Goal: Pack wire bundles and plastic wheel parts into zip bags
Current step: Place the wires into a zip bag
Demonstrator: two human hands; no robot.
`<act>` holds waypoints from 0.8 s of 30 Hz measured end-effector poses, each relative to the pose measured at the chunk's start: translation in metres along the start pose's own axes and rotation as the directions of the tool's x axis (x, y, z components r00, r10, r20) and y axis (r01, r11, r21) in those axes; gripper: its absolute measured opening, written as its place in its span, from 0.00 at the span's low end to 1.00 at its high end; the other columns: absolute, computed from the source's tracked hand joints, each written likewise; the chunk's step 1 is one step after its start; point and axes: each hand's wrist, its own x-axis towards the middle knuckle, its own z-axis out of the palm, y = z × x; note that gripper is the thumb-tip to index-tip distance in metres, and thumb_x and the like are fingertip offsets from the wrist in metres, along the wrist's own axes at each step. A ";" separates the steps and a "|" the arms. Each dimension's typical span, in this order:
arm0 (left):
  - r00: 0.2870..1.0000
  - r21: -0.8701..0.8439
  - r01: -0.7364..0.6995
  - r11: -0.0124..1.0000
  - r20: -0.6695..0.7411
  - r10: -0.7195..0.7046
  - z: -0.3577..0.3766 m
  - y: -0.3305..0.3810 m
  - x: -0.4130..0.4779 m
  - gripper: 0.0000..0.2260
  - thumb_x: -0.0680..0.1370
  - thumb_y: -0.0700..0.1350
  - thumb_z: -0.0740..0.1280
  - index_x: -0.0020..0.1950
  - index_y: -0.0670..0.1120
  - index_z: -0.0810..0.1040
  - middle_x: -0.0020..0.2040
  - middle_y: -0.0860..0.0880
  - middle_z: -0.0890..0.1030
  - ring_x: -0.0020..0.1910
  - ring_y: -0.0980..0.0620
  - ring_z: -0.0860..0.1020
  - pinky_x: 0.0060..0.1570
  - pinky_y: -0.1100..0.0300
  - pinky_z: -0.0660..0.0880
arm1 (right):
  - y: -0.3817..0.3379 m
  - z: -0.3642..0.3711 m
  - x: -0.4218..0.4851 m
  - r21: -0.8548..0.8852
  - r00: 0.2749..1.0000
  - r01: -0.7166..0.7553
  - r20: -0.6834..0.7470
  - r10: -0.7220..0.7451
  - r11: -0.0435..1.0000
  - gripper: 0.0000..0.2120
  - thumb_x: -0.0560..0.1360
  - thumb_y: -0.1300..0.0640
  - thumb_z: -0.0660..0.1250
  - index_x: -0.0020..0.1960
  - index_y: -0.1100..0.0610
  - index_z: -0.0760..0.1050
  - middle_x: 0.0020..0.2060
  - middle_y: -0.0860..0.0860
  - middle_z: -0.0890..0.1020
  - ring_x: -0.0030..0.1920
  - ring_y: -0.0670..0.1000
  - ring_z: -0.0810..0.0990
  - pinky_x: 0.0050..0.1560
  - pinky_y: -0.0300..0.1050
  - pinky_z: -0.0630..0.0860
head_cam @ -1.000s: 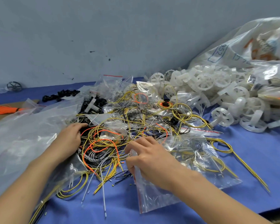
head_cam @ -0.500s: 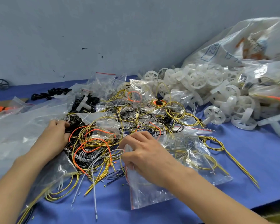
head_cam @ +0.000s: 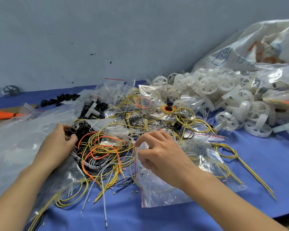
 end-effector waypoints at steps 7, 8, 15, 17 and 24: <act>0.996 -0.339 -0.060 0.939 -0.081 0.035 -0.024 0.046 -0.011 0.08 0.78 0.47 0.68 0.56 0.50 0.75 0.45 0.56 0.81 0.44 0.55 0.81 0.42 0.62 0.74 | -0.003 -0.004 0.002 0.044 0.992 -0.108 -0.053 0.110 0.993 0.12 0.73 0.56 0.58 0.34 0.51 0.75 0.51 0.49 0.81 0.49 0.54 0.77 0.50 0.51 0.73; 0.996 -0.418 -0.075 0.905 0.010 0.088 -0.026 0.060 -0.015 0.08 0.78 0.46 0.69 0.56 0.50 0.77 0.44 0.54 0.83 0.44 0.55 0.82 0.42 0.61 0.76 | -0.003 -0.004 0.002 0.053 0.989 -0.127 -0.069 0.130 0.991 0.11 0.72 0.57 0.57 0.34 0.51 0.75 0.51 0.49 0.81 0.49 0.54 0.78 0.50 0.51 0.73; 0.620 -0.636 0.050 0.770 0.625 0.475 -0.016 0.136 -0.070 0.08 0.75 0.43 0.66 0.54 0.45 0.78 0.42 0.47 0.84 0.34 0.53 0.80 0.30 0.63 0.76 | -0.007 -0.008 0.006 0.140 0.951 -0.223 -0.185 0.247 0.965 0.12 0.72 0.56 0.57 0.33 0.54 0.75 0.49 0.50 0.81 0.46 0.56 0.76 0.48 0.53 0.73; 0.587 -0.588 0.012 0.809 0.659 0.470 -0.012 0.143 -0.077 0.07 0.75 0.45 0.65 0.51 0.49 0.79 0.38 0.48 0.83 0.30 0.53 0.78 0.29 0.62 0.75 | -0.008 -0.010 0.006 0.159 0.948 -0.208 -0.209 0.239 0.965 0.11 0.71 0.57 0.57 0.33 0.54 0.75 0.48 0.51 0.81 0.45 0.57 0.77 0.47 0.53 0.73; 0.592 -0.604 0.174 0.778 0.695 0.408 0.007 0.162 -0.094 0.10 0.73 0.34 0.64 0.39 0.45 0.82 0.33 0.46 0.81 0.33 0.50 0.81 0.31 0.59 0.78 | -0.013 -0.006 0.002 0.129 0.967 -0.128 -0.203 0.152 0.983 0.10 0.72 0.59 0.60 0.34 0.55 0.76 0.49 0.51 0.81 0.47 0.55 0.76 0.48 0.51 0.72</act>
